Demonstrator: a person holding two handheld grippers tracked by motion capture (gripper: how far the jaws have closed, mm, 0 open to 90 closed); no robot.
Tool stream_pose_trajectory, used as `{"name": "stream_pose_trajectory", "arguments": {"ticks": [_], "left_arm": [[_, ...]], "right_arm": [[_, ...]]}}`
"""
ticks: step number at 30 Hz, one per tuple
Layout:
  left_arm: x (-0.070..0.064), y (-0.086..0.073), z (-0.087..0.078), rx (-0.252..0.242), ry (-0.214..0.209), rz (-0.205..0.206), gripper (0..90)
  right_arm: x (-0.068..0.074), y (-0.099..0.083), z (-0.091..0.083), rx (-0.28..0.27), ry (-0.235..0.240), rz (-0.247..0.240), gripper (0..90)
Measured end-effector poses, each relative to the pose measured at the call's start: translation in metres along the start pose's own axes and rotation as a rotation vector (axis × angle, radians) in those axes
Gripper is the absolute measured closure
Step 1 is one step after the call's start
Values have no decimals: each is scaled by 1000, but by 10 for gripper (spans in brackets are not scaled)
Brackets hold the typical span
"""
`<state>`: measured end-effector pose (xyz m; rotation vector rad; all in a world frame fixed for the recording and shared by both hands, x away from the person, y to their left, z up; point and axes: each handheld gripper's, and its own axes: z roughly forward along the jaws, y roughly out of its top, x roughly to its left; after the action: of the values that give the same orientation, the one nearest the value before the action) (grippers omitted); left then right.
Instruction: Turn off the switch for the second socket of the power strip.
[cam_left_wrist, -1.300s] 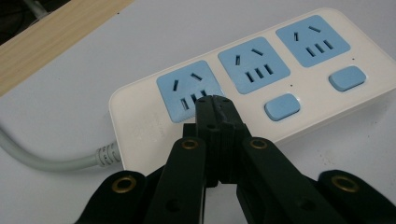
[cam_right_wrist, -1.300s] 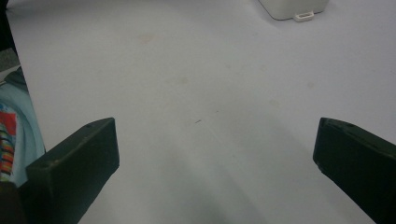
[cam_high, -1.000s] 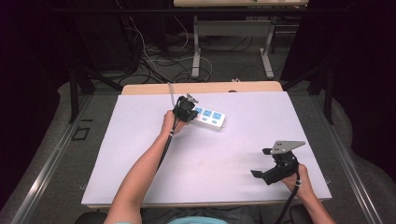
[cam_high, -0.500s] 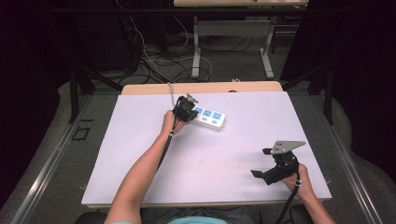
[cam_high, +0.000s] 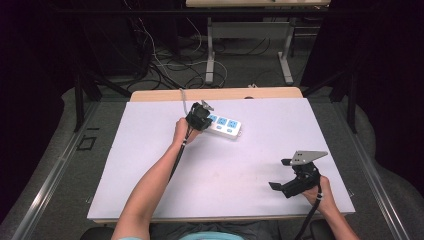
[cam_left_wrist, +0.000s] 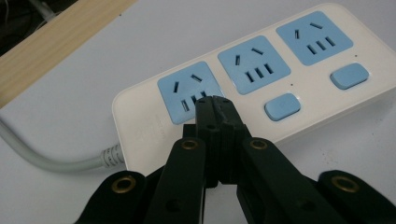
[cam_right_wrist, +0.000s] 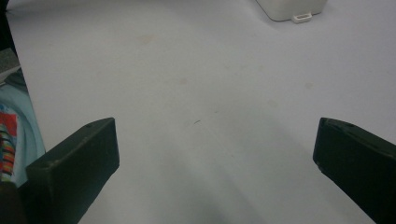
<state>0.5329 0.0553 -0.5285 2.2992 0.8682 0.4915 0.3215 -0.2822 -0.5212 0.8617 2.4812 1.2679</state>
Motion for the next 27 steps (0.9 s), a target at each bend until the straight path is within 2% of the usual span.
{"name": "stream_pose_trajectory", "arguments": {"ticks": [10,13,19,23,24,25,27], "left_arm": [[-2,0,0,3,13,-4,897],[-2,-1,-1,0,14,-9,894],[0,-3,-6,5,5,-15,815],[0,-4,-10,8,4,-22,700],[0,-4,-10,5,2,-32,649],[0,-4,-12,13,-2,-27,594],[0,-4,-15,25,2,-23,508]], "right_arm": [[0,1,-1,14,8,-3,0],[0,0,-1,-1,6,0,0],[1,0,-1,1,9,-1,0],[1,0,-1,-7,-4,-2,0],[1,0,-1,-15,-1,-1,0],[1,0,-2,9,8,0,0],[1,0,-1,-4,2,-7,0]]}}
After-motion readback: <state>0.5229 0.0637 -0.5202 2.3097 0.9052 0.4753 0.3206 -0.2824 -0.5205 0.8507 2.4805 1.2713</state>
